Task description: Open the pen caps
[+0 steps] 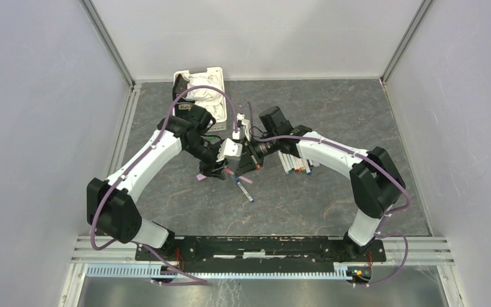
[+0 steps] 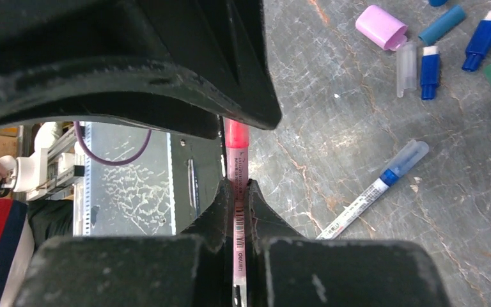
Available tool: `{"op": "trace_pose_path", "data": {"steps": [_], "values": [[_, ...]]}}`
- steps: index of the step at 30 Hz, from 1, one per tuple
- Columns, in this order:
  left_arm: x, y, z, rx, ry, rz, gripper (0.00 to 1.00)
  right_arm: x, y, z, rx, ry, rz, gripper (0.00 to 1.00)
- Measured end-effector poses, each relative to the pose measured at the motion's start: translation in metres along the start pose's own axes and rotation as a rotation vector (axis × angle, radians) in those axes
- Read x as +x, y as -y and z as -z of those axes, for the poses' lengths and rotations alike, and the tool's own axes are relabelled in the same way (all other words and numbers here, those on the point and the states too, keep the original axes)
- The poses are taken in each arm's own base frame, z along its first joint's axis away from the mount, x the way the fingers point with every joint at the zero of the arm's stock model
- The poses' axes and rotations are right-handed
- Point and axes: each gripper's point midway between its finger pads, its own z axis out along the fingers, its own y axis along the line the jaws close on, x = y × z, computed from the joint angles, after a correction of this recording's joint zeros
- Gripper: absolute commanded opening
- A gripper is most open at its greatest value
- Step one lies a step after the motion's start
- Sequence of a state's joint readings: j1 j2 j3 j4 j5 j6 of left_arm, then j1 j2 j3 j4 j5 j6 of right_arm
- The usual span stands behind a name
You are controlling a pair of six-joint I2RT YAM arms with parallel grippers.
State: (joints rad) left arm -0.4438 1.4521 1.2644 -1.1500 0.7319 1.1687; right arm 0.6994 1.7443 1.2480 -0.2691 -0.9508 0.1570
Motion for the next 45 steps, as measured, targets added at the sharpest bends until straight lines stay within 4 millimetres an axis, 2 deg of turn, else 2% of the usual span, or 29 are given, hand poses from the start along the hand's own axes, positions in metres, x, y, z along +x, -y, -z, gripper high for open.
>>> {"op": "trace_pose_path", "data": {"steps": [3, 5, 6, 8, 11, 12, 16, 20, 25, 31, 38, 45], "values": [[0.002, -0.001, -0.003, 0.006, -0.017, -0.02, 0.2, 0.0, -0.003, -0.001, -0.019, -0.005, -0.011, 0.0], [0.004, -0.001, -0.005, 0.011, -0.028, -0.026, 0.04, 0.001, -0.004, -0.001, -0.023, -0.007, -0.014, 0.15], [0.006, 0.002, -0.005, 0.027, -0.036, -0.02, 0.02, 0.0, -0.004, -0.001, -0.021, -0.005, -0.012, 0.21], [0.007, 0.002, -0.007, 0.032, -0.042, -0.029, 0.02, 0.001, -0.003, -0.002, -0.024, -0.008, -0.027, 0.3], [0.009, 0.003, -0.007, 0.035, -0.057, -0.029, 0.02, 0.001, 0.0, -0.007, -0.028, -0.006, -0.048, 0.31], [0.01, 0.003, -0.007, 0.035, -0.061, -0.03, 0.02, 0.002, 0.0, -0.009, -0.034, -0.009, -0.058, 0.29], [0.016, 0.002, -0.005, 0.034, -0.098, -0.025, 0.02, 0.004, 0.001, -0.019, -0.067, -0.026, -0.094, 0.11], [0.02, 0.003, -0.005, 0.047, -0.121, -0.027, 0.02, 0.004, 0.002, -0.021, -0.076, -0.03, -0.091, 0.0], [0.019, 0.001, 0.002, 0.046, -0.148, -0.051, 0.02, 0.002, 0.0, -0.021, -0.092, -0.02, -0.059, 0.0], [0.015, -0.011, 0.003, 0.044, -0.13, -0.101, 0.02, 0.001, 0.004, -0.007, -0.034, 0.05, 0.016, 0.0], [0.01, -0.04, 0.005, -0.016, -0.047, -0.161, 0.02, -0.016, 0.023, 0.012, 0.087, 0.153, 0.121, 0.0], [0.01, -0.056, 0.0, -0.043, -0.029, -0.204, 0.02, -0.019, 0.038, 0.02, 0.15, 0.159, 0.159, 0.0]]}}
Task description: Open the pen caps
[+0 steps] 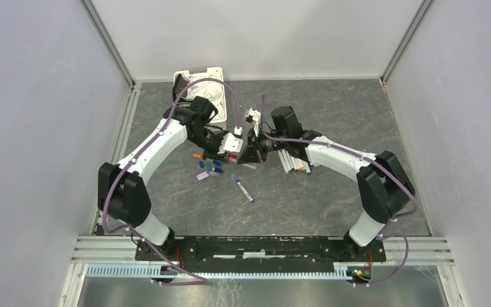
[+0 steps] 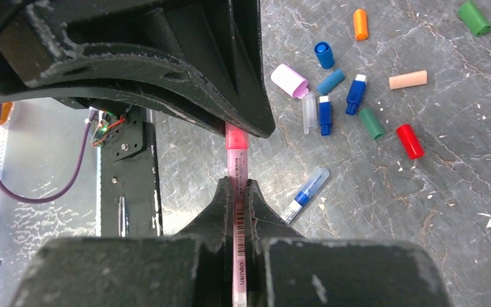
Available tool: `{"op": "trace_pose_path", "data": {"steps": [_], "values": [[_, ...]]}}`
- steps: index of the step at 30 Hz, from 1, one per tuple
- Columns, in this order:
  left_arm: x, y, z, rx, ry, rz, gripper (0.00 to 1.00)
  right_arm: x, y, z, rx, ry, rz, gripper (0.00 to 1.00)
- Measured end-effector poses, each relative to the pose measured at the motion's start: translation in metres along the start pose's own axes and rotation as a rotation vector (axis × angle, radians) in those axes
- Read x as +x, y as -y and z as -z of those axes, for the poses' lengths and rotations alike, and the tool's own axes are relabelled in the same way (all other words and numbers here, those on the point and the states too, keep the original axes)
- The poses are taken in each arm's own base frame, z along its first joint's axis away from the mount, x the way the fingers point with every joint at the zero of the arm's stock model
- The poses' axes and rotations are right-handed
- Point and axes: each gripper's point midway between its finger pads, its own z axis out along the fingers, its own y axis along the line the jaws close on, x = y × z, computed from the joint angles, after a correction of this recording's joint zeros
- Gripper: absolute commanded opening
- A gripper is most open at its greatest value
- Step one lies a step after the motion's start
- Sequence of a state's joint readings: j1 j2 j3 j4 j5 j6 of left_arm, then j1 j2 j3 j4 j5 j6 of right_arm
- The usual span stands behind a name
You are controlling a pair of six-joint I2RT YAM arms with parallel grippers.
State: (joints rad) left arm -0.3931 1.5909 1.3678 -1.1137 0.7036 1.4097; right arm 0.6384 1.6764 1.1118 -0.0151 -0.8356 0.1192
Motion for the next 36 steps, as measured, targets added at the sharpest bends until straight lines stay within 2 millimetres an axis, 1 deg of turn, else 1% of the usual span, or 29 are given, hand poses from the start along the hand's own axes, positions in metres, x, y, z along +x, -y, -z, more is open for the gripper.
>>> {"op": "trace_pose_path", "data": {"steps": [4, 9, 12, 13, 14, 16, 17, 18, 19, 20, 21, 22, 24, 25, 27, 28, 29, 31, 33, 35, 36], "values": [[0.001, -0.004, 0.0, -0.008, -0.006, -0.029, 0.02, 0.0, 0.003, 0.002, 0.024, 0.001, 0.019, 0.0], [-0.002, -0.006, 0.001, -0.01, 0.017, -0.075, 0.02, -0.002, 0.002, 0.009, 0.057, 0.016, 0.045, 0.0], [0.001, -0.007, 0.005, -0.015, 0.019, -0.076, 0.02, -0.003, 0.002, 0.011, 0.066, 0.019, 0.05, 0.0], [0.009, -0.006, 0.008, -0.015, -0.013, -0.069, 0.02, -0.001, 0.001, 0.012, 0.07, 0.008, 0.045, 0.0], [0.029, -0.006, 0.018, -0.032, -0.104, -0.05, 0.02, 0.011, 0.0, 0.019, 0.079, -0.028, 0.002, 0.0], [0.07, -0.013, 0.048, -0.095, -0.244, 0.007, 0.02, 0.05, 0.0, 0.035, 0.107, -0.122, -0.117, 0.0], [0.089, -0.014, 0.063, -0.123, -0.307, 0.036, 0.02, 0.072, 0.0, 0.043, 0.125, -0.175, -0.186, 0.09], [0.103, -0.014, 0.075, -0.141, -0.357, 0.059, 0.02, 0.09, 0.001, 0.048, 0.142, -0.217, -0.246, 0.21], [0.11, -0.012, 0.082, -0.148, -0.385, 0.071, 0.02, 0.104, 0.0, 0.053, 0.154, -0.253, -0.294, 0.28], [0.113, -0.01, 0.084, -0.143, -0.4, 0.074, 0.02, 0.112, -0.002, 0.055, 0.164, -0.278, -0.332, 0.35], [0.11, -0.007, 0.085, -0.132, -0.397, 0.071, 0.02, 0.116, -0.004, 0.057, 0.168, -0.293, -0.354, 0.43], [0.104, -0.004, 0.083, -0.116, -0.384, 0.065, 0.02, 0.114, -0.005, 0.057, 0.17, -0.293, -0.359, 0.51], [0.088, 0.0, 0.08, -0.098, -0.342, 0.048, 0.02, 0.098, -0.005, 0.055, 0.173, -0.269, -0.357, 0.63], [0.077, 0.002, 0.078, -0.09, -0.316, 0.033, 0.02, 0.084, -0.004, 0.053, 0.172, -0.242, -0.346, 0.66], [0.055, 0.008, 0.072, -0.074, -0.263, -0.004, 0.02, 0.047, -0.004, 0.05, 0.167, -0.166, -0.301, 0.7], [0.045, 0.012, 0.069, -0.063, -0.24, -0.019, 0.02, 0.032, -0.005, 0.048, 0.159, -0.135, -0.281, 0.71], [0.036, 0.015, 0.067, -0.055, -0.218, -0.035, 0.02, 0.011, -0.007, 0.046, 0.146, -0.092, -0.256, 0.73], [0.015, 0.023, 0.061, -0.041, -0.166, -0.075, 0.02, -0.021, -0.012, 0.038, 0.107, -0.027, -0.218, 0.74], [-0.001, 0.031, 0.055, -0.028, -0.127, -0.104, 0.02, -0.037, -0.021, 0.026, 0.057, -0.003, -0.2, 0.75], [-0.008, 0.036, 0.053, -0.021, -0.109, -0.11, 0.02, -0.04, -0.03, 0.01, 0.005, -0.014, -0.201, 0.75], [-0.01, 0.037, 0.051, -0.018, -0.101, -0.112, 0.02, -0.037, -0.035, 0.0, -0.023, -0.031, -0.208, 0.75]]}}
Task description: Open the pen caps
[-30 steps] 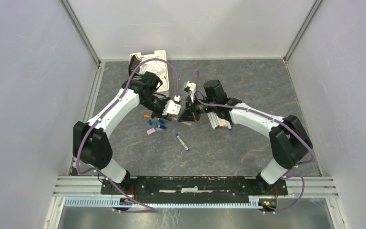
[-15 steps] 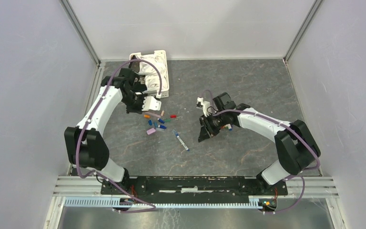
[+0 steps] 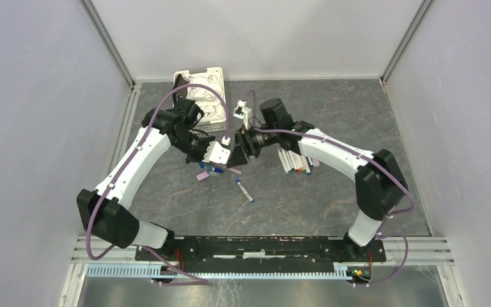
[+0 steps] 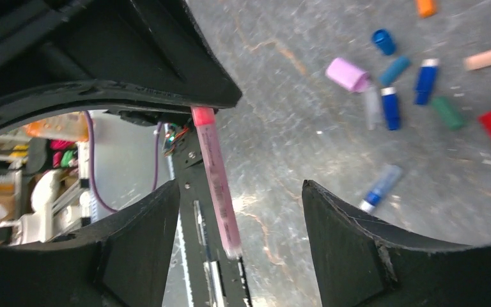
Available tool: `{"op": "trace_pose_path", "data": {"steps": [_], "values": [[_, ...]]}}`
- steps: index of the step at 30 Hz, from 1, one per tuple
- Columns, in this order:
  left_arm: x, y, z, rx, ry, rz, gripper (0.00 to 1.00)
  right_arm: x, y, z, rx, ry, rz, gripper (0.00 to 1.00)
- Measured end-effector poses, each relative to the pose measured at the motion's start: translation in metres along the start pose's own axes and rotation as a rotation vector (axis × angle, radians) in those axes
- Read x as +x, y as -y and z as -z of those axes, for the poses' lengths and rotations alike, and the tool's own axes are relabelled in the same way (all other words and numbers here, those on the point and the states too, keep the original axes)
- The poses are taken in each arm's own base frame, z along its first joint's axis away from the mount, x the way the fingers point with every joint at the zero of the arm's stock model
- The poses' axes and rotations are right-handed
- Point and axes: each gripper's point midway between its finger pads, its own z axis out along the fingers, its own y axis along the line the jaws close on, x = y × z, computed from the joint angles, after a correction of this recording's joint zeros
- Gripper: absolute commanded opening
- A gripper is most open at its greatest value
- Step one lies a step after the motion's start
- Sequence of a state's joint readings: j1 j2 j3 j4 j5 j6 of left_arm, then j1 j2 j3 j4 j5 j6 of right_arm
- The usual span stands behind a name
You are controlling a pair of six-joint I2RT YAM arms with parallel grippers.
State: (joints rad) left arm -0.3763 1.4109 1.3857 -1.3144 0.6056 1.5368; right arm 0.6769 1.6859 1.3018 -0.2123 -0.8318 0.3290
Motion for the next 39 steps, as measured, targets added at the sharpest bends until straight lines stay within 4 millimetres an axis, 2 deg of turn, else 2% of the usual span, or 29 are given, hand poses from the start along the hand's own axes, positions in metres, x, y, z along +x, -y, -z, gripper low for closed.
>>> {"op": "trace_pose_path", "data": {"steps": [2, 6, 11, 13, 16, 18, 20, 21, 22, 25, 27, 29, 31, 34, 37, 39], "values": [[-0.001, 0.001, -0.001, 0.002, 0.005, 0.009, 0.02, 0.011, -0.004, -0.017, -0.036, -0.04, -0.021, 0.75], [0.0, 0.003, -0.003, 0.006, 0.008, 0.029, 0.02, 0.035, -0.01, -0.041, -0.093, -0.117, -0.083, 0.67], [-0.002, 0.007, -0.008, 0.022, 0.018, 0.032, 0.02, 0.037, -0.016, -0.052, -0.139, -0.122, -0.116, 0.51], [-0.005, 0.009, -0.01, 0.029, 0.026, 0.031, 0.02, 0.035, -0.017, -0.054, -0.151, -0.117, -0.124, 0.43], [-0.007, 0.009, -0.011, 0.028, 0.024, 0.019, 0.03, 0.033, -0.02, -0.057, -0.177, -0.117, -0.135, 0.21], [-0.006, 0.009, -0.012, 0.027, 0.019, 0.017, 0.11, 0.032, -0.025, -0.057, -0.199, -0.12, -0.135, 0.08], [-0.005, 0.012, -0.012, 0.035, 0.016, 0.022, 0.33, 0.032, -0.028, -0.057, -0.219, -0.123, -0.12, 0.0], [-0.005, 0.012, -0.012, 0.037, 0.015, 0.022, 0.4, 0.032, -0.029, -0.057, -0.224, -0.124, -0.115, 0.0], [-0.006, 0.012, -0.012, 0.034, 0.013, 0.022, 0.44, 0.032, -0.029, -0.057, -0.225, -0.124, -0.116, 0.0], [-0.006, 0.013, -0.014, 0.039, 0.012, 0.025, 0.48, 0.032, -0.028, -0.058, -0.218, -0.121, -0.117, 0.0], [-0.005, 0.015, -0.016, 0.043, 0.011, 0.027, 0.47, 0.032, -0.028, -0.058, -0.216, -0.122, -0.119, 0.0], [-0.004, 0.017, -0.017, 0.046, 0.012, 0.025, 0.4, 0.032, -0.028, -0.057, -0.216, -0.123, -0.12, 0.0], [-0.005, 0.016, -0.018, 0.042, 0.011, 0.018, 0.25, 0.033, -0.028, -0.057, -0.218, -0.126, -0.122, 0.0], [-0.005, 0.013, -0.019, 0.034, 0.003, 0.007, 0.11, 0.035, -0.03, -0.058, -0.223, -0.135, -0.126, 0.0], [-0.002, 0.014, -0.021, 0.03, -0.008, -0.003, 0.03, 0.038, -0.029, -0.058, -0.221, -0.144, -0.136, 0.0], [-0.001, 0.015, -0.022, 0.03, -0.011, -0.007, 0.02, 0.04, -0.028, -0.059, -0.22, -0.148, -0.137, 0.0]]}}
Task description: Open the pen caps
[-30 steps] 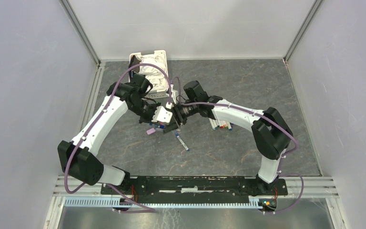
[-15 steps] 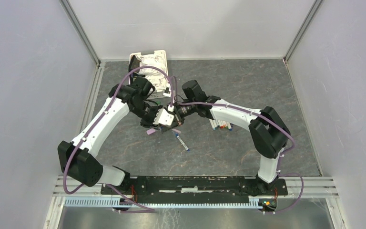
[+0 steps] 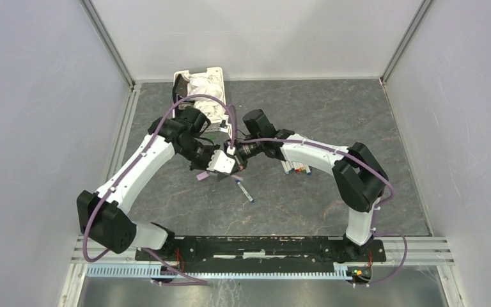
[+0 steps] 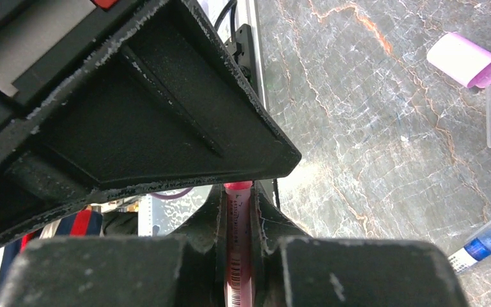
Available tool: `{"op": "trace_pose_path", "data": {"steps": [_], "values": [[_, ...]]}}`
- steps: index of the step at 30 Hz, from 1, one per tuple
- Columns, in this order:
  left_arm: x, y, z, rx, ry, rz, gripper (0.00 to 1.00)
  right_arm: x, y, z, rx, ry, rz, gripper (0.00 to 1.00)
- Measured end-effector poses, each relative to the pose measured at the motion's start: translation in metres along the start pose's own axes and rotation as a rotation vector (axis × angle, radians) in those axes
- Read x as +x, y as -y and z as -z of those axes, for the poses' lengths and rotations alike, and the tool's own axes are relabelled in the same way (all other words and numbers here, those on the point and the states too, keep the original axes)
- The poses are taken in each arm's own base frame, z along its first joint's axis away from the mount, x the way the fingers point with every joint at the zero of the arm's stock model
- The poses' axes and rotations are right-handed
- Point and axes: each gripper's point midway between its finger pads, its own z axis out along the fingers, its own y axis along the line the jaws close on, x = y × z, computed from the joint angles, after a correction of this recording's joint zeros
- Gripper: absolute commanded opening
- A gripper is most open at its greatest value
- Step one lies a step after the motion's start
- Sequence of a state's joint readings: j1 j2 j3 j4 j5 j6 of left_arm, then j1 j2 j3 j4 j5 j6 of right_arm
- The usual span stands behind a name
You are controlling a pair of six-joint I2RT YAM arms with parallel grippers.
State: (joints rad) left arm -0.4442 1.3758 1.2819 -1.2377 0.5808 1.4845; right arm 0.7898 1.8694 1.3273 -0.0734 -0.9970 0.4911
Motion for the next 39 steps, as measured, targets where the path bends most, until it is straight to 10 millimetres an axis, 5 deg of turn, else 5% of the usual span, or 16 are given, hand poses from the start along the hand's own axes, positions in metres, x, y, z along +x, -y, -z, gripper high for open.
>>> {"op": "trace_pose_path", "data": {"steps": [11, 16, 19, 24, 28, 34, 39], "values": [[0.009, -0.019, -0.01, -0.023, -0.028, -0.11, 0.02, 0.017, 0.022, 0.023, 0.124, 0.031, 0.106, 0.0], [0.099, -0.027, 0.034, -0.058, -0.273, 0.053, 0.02, 0.088, 0.053, 0.067, 0.239, -0.03, -0.088, 0.0], [0.112, -0.029, 0.039, -0.06, -0.307, 0.071, 0.02, 0.11, 0.062, 0.078, 0.281, -0.062, -0.16, 0.0], [0.096, -0.033, 0.014, -0.094, -0.236, 0.039, 0.02, 0.096, 0.079, 0.096, 0.427, -0.04, -0.132, 0.0], [0.093, -0.031, -0.014, -0.093, -0.182, 0.092, 0.04, 0.065, 0.113, 0.135, 0.699, 0.045, -0.086, 0.0], [0.107, -0.054, -0.038, -0.14, -0.161, 0.187, 0.25, 0.053, 0.15, 0.191, 1.064, 0.123, -0.066, 0.0], [0.117, -0.064, -0.052, -0.155, -0.158, 0.245, 0.33, 0.051, 0.17, 0.215, 1.233, 0.14, -0.06, 0.0]]}}
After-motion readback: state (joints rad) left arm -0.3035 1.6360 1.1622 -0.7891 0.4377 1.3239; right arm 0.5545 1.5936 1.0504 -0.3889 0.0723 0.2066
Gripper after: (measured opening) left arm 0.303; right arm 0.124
